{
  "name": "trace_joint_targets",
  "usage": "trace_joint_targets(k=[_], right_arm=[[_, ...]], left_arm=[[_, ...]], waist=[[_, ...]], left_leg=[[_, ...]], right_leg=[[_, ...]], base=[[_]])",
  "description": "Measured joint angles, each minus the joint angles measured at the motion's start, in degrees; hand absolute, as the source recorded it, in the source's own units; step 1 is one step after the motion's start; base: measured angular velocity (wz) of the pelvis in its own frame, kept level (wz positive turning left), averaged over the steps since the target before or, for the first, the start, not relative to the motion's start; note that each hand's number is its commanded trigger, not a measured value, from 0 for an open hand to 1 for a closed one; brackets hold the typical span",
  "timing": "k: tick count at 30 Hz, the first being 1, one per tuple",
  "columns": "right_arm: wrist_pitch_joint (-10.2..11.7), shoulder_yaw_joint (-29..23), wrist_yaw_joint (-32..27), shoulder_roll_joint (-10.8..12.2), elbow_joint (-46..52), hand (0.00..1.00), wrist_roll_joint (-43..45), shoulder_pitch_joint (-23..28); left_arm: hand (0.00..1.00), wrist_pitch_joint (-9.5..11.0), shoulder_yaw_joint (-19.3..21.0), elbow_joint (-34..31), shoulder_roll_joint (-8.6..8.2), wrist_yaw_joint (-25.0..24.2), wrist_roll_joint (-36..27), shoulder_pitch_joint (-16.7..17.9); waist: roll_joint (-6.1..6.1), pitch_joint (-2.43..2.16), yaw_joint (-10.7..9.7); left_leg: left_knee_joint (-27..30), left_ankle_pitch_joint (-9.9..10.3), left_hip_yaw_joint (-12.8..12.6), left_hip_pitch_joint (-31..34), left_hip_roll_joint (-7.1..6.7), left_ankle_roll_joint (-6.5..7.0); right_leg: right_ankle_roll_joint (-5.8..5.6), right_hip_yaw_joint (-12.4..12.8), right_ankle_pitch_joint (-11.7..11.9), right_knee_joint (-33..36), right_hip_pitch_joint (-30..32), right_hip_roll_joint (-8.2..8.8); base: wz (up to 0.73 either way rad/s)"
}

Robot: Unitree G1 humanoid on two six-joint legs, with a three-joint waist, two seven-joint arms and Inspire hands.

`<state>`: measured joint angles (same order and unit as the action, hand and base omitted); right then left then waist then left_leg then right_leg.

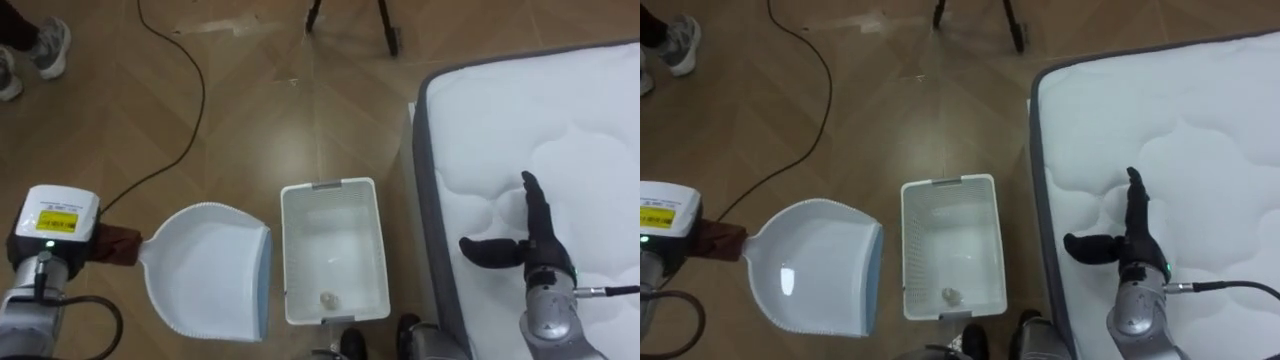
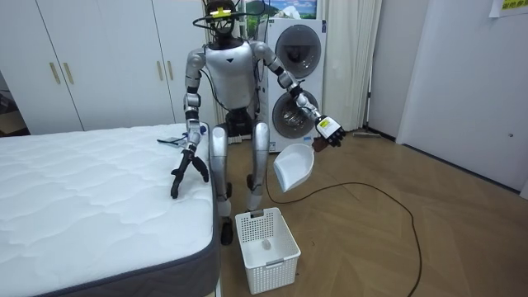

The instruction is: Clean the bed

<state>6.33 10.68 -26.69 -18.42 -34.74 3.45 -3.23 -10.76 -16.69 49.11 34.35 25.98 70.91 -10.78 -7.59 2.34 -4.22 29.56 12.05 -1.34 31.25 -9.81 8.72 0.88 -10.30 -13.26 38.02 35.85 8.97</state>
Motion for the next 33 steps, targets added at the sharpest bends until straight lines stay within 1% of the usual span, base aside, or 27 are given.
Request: trace_joint_targets(k=[5,13,16,19,20,22,23,26,27,29,30,31,32,33], right_arm=[[-0.08,1.51,-0.70,-0.30,-0.04,0.00,-1.22,0.04],[-0.15,1.60,-1.46,-0.32,-0.38,0.00,-3.67,0.05],[-0.13,2.35,-2.60,-0.29,-0.62,0.00,-5.12,0.25],[-0.09,2.27,-2.75,-0.21,-0.62,0.00,-5.44,0.45],[-0.05,2.19,-2.74,-0.09,-0.62,0.00,-5.48,0.46],[-0.04,2.18,-2.52,0.02,-0.69,0.00,-5.50,0.56],[0.04,2.11,-2.46,-0.01,-0.68,0.00,-5.49,0.90],[0.04,1.85,-1.87,-0.02,-0.68,0.00,-5.56,1.78],[0.04,1.86,-1.27,0.07,-0.68,0.00,-5.84,2.20],[-0.01,1.87,-0.40,0.22,-0.68,0.00,-6.83,2.38],[-0.01,1.87,-0.02,0.26,-0.68,0.00,-7.60,2.38],[-0.03,1.80,0.09,0.28,-0.71,0.00,-7.70,2.39],[-0.04,1.75,0.21,0.29,-0.71,0.00,-7.60,2.51],[-0.14,1.39,0.26,0.29,-0.71,0.00,-7.54,2.87]], left_arm=[[1.00,0.01,-0.56,0.02,0.00,0.80,-0.04,0.36],[1.00,0.05,-0.57,-0.40,0.05,2.78,-0.18,0.42],[1.00,1.10,-0.57,-0.54,0.05,4.49,-1.59,0.41],[1.00,2.20,-0.45,-0.90,0.05,7.72,-1.60,0.40],[1.00,2.68,-0.44,-0.90,0.04,9.00,-1.62,0.40],[1.00,3.20,-0.39,-0.79,-0.16,10.36,-1.61,0.40],[1.00,3.33,-0.14,-0.71,-0.67,11.38,-1.60,0.42],[1.00,3.55,2.18,-0.76,-3.28,13.80,-1.66,0.56],[1.00,3.89,2.88,-0.88,-3.96,14.60,-1.65,0.61],[1.00,4.25,3.39,-1.03,-4.60,16.15,-1.66,1.06],[1.00,4.75,3.40,-1.21,-4.70,16.97,-1.67,1.45],[1.00,5.01,3.40,-1.24,-4.75,17.40,-1.67,1.64],[1.00,5.37,3.43,-1.37,-4.78,18.20,-1.70,2.05],[1.00,5.64,3.43,-1.46,-5.00,18.52,-1.70,2.06]], waist=[[0.00,-0.01,0.14],[0.00,-0.01,1.00],[-0.01,-0.01,1.02],[-0.08,0.02,1.19],[-0.08,0.02,1.46],[-0.09,0.03,2.50],[-0.16,0.02,3.18],[-0.42,-0.05,4.52],[-0.41,-0.06,4.64],[-0.47,-0.11,4.64],[-0.33,-0.19,4.68],[-0.34,-0.20,4.59],[-0.21,-0.28,4.31],[-0.20,-0.29,3.15]], left_leg=[[0.08,-0.16,-0.08,-0.22,0.00,0.32],[0.07,-0.15,-0.20,-1.03,0.01,0.34],[-0.01,-0.07,-0.01,-1.84,0.06,0.45],[-0.04,0.11,-0.13,-2.69,0.14,0.72],[-0.14,0.15,-0.55,-3.07,0.26,0.79],[-0.51,0.36,-1.98,-3.95,0.98,1.12],[-1.02,0.44,-2.82,-4.91,1.41,1.24],[-2.45,0.68,-4.98,-7.02,2.60,1.53],[-3.13,0.70,-5.72,-7.97,2.88,1.54],[-4.29,0.70,-7.01,-9.37,3.51,1.54],[-5.22,0.70,-8.27,-10.37,3.79,1.55],[-5.70,0.70,-8.86,-10.89,4.01,1.55],[-6.47,0.69,-9.74,-11.85,4.19,1.55],[-6.98,0.69,-9.90,-12.62,4.18,1.56]], right_leg=[[0.01,0.07,0.00,0.11,-0.15,0.02],[0.00,0.06,0.00,0.09,-0.98,0.07],[-0.01,-0.18,0.00,-0.21,-1.98,0.02],[-0.02,-0.10,-0.01,-0.48,-2.84,-0.07],[-0.05,0.21,0.06,-0.78,-3.01,-0.18],[-0.05,1.53,0.60,-1.66,-3.49,-1.12],[-0.07,2.28,0.92,-2.40,-4.13,-1.64],[-0.02,3.64,2.14,-4.44,-5.64,-3.04],[-0.02,4.05,2.45,-5.10,-6.24,-3.40],[-0.02,4.94,3.19,-6.41,-6.95,-4.18],[0.00,5.70,3.53,-6.89,-7.38,-4.59],[0.02,5.91,3.76,-7.35,-7.90,-4.82],[0.09,6.21,4.02,-7.55,-8.33,-5.05],[0.09,6.28,4.02,-7.70,-8.89,-5.07]], base=[[0.00],[0.00],[0.00],[-0.04],[-0.24],[-0.42],[-0.50],[-0.47],[-0.44],[-0.48],[-0.55],[-0.59],[-0.36],[-0.31]])
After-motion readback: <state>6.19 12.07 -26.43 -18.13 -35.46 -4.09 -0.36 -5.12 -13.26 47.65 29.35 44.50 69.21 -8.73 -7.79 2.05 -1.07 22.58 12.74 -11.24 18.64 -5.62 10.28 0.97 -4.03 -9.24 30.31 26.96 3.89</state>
